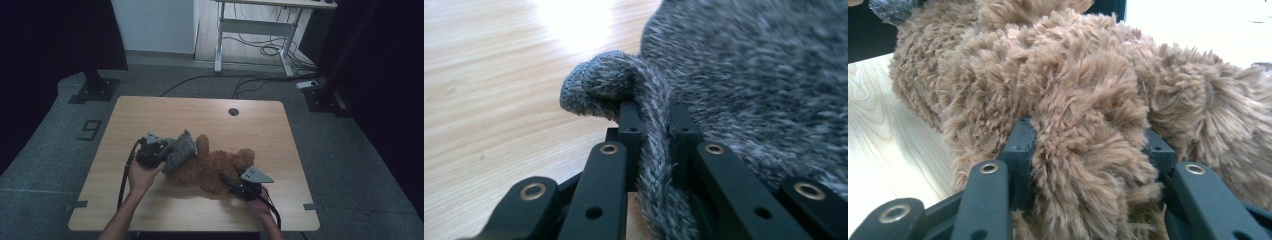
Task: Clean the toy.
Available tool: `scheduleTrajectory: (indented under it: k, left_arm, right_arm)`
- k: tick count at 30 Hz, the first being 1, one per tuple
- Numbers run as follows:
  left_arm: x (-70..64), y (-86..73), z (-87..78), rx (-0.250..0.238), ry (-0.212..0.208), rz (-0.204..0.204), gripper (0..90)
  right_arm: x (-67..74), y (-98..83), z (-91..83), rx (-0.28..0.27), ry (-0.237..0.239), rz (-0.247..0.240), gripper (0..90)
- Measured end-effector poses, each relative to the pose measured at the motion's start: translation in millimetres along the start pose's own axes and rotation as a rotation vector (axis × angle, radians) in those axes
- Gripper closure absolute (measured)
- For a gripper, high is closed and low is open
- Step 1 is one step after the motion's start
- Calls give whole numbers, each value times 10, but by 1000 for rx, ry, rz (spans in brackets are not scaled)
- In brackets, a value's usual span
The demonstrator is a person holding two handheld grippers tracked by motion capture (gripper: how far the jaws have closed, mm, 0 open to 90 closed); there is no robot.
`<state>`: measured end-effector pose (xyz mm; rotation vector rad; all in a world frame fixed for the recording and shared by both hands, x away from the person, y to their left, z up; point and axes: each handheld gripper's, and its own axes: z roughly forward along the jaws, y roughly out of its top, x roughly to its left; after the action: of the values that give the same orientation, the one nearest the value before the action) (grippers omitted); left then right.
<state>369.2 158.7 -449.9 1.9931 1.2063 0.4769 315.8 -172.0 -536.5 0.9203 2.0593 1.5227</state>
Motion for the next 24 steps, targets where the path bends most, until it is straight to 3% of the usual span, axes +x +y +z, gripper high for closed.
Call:
scheduleTrajectory:
  k: [5,10,13,15,18,21,24]
  left_arm:
    - [-267,171,59,-28,-27,61,809]
    - [-715,316,224,-14,-98,151,806]
    - [-943,322,342,0,-70,214,806]
    - [-940,307,362,-2,-72,206,808]
    - [-809,219,356,29,-53,198,808]
    - [-626,95,262,10,-89,155,804]
    - [-556,43,151,-12,-92,145,802]
  right_arm:
    - [-3,-3,-2,-1,-2,1,538]
    - [-6,-3,0,-3,-1,6,537]
    - [-10,-5,-5,-1,-3,3,536]
    - [-23,-13,-11,0,-2,9,535]
    - [-28,-13,-10,-1,2,7,535]
    - [-11,-4,1,1,5,0,531]
    - [13,1,9,4,5,-10,530]
